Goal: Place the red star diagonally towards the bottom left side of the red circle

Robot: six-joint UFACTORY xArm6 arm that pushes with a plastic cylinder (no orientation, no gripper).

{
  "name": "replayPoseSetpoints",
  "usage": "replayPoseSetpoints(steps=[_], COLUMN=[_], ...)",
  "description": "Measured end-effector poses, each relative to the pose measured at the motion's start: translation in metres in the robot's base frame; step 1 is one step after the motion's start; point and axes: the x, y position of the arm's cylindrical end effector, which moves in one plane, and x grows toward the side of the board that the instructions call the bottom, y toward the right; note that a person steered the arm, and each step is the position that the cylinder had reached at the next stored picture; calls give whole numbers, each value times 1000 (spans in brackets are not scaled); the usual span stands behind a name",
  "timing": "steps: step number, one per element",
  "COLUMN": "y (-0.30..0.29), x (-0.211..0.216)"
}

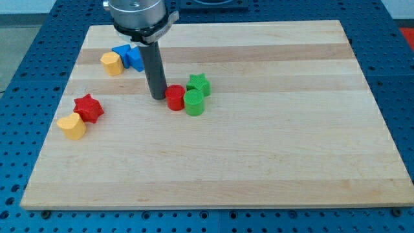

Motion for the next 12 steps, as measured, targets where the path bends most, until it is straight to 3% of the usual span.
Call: replayPoseSetpoints(steps=[1, 3, 4, 6, 9, 12], y=[-24, -140, -176, -150, -99, -39], x=[-2, -11, 29, 55, -2, 20])
